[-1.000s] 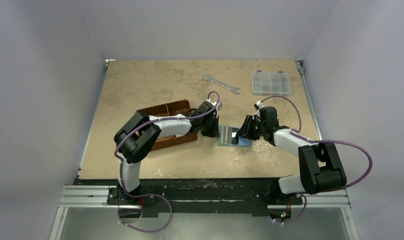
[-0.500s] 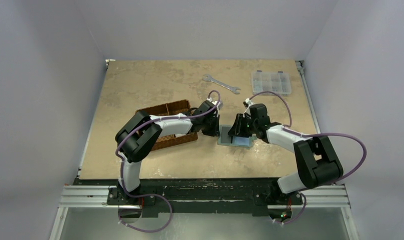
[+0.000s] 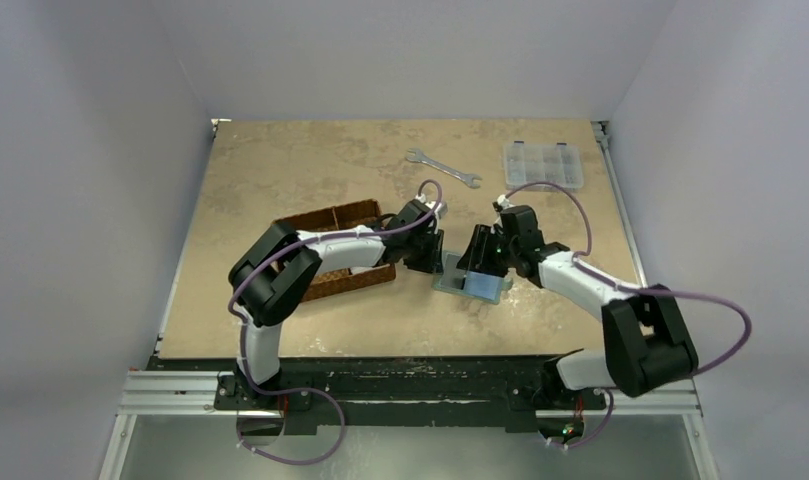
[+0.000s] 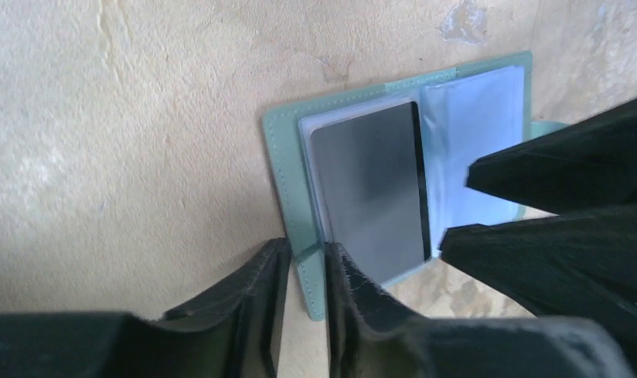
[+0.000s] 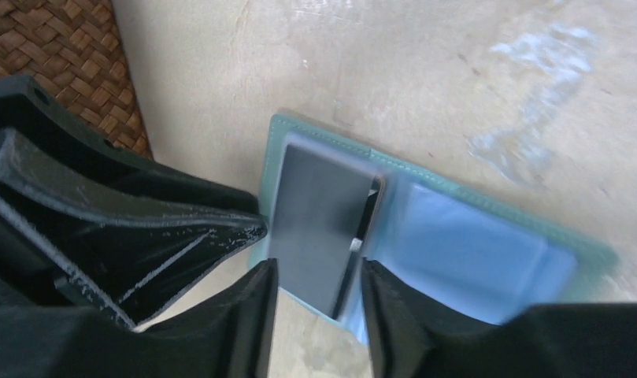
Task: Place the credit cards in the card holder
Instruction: Insert the credit card into the card holder, then pick up the credit card from the storage box.
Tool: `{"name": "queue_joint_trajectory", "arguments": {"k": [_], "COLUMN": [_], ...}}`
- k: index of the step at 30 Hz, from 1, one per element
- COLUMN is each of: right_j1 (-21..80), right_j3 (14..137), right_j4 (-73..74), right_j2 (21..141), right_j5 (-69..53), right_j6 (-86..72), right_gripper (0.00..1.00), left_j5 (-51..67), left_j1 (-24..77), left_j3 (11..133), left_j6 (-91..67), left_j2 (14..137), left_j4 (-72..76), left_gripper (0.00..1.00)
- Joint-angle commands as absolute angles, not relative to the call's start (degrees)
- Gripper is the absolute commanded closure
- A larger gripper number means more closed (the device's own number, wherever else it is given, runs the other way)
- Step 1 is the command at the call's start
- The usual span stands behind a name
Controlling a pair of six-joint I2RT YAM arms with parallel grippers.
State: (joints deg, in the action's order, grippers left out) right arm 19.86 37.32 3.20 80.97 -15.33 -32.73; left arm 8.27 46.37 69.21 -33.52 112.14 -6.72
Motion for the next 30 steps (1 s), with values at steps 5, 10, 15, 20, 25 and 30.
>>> {"name": "queue_joint_trajectory", "arguments": {"k": [5,10,15,20,25,30], "right_j1": [20.3,20.3,20.2,20.3,20.3,20.3], "right_j3": [47.7,51.8,56.9,65.7,69.0,73.1], "right_j4": [24.3,24.7,24.0,30.4,33.5,36.7], "right_j2": [68.2,64.6,63.5,67.7,69.2,73.7], "right_j5": [-3.7,-6.1,-8.1,-9.7,-10.1,-9.8], "right_j6": [-27.7,-22.1,-21.3,-21.2,-20.7,-17.8], "right_gripper": [0.34,0.29,0.26,0.27,0.27,0.27], "left_j5": [10.2,12.6,10.2,9.4,10.0,8.5], "left_j1": [46.1,40.7,31.8,31.2,31.1,31.1], "left_j3": [76.1,74.6,77.1,83.3,84.9,88.2], "left_j6": [-28.4,-22.7,-18.9,-14.4,-10.5,-5.0], "left_j2": [99.9,91.1,85.5,89.3,92.7,98.5], "left_j4": [-13.3,-18.6,-33.2,-45.6,-48.8,-53.3], "left_gripper": [0.45,0.36,0.31,0.03,0.02,0.24]}}
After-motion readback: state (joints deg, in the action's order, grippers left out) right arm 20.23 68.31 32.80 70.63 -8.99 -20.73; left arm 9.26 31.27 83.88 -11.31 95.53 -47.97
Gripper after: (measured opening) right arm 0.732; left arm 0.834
